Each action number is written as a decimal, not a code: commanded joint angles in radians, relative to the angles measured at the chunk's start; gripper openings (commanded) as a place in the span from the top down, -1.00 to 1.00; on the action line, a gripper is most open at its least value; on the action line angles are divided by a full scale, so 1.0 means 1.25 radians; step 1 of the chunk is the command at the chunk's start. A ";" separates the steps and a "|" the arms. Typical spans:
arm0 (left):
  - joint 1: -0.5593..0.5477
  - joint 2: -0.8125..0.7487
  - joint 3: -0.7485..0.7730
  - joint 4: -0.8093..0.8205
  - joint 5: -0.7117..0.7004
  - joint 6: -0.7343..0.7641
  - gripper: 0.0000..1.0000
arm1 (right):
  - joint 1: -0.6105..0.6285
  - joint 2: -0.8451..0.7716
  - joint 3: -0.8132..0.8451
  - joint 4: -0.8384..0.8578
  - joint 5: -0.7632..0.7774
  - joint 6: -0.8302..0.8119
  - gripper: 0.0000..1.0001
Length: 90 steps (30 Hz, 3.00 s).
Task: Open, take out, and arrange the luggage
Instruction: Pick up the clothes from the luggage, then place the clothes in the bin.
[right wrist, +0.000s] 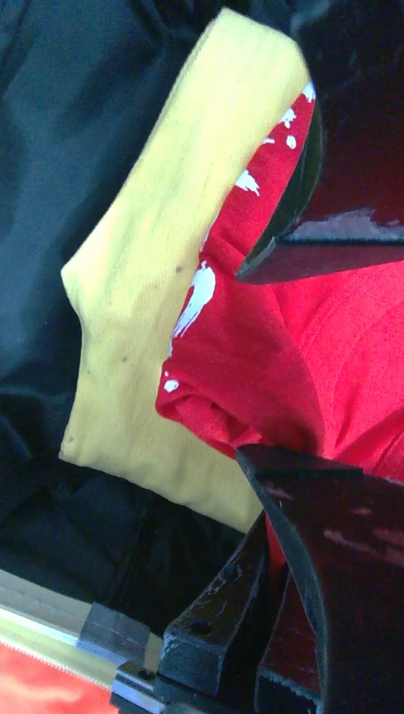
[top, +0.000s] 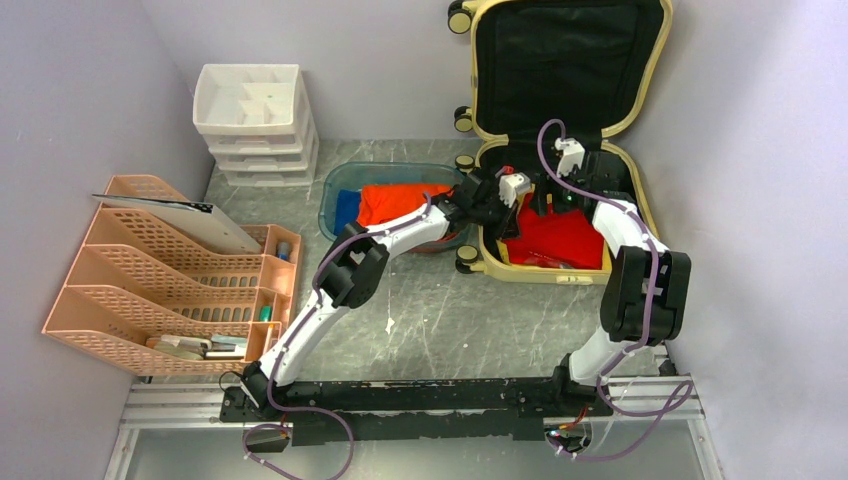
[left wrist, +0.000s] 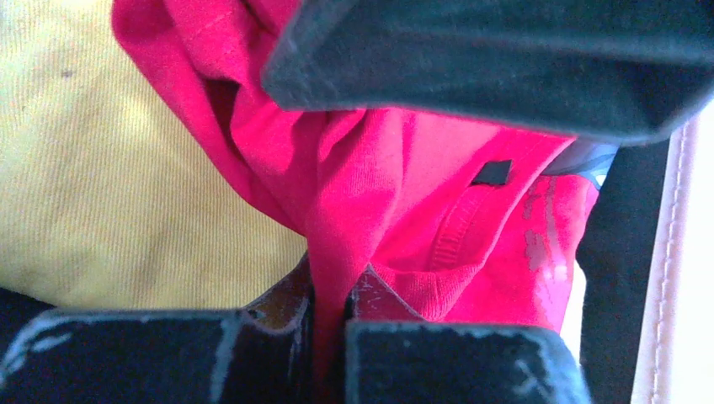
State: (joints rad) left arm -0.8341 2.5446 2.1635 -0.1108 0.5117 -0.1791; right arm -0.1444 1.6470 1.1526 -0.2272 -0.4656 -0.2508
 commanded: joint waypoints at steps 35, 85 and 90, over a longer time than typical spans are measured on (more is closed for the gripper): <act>0.056 -0.274 0.076 -0.201 -0.377 -0.077 0.90 | -0.102 -0.101 0.124 -0.083 0.013 0.045 -1.00; 0.356 -0.540 -0.510 -0.252 -0.429 -0.046 0.25 | -0.099 -0.125 0.087 -0.073 -0.020 0.028 -1.00; 0.363 -0.569 -0.503 -0.263 -0.435 -0.040 -0.74 | -0.081 -0.120 0.113 -0.105 -0.060 -0.020 -1.00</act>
State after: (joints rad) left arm -0.3893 1.8858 1.5230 -0.4389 -0.0090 -0.2253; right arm -0.2646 1.5276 1.2583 -0.3511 -0.4847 -0.2153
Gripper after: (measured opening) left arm 0.715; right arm 0.997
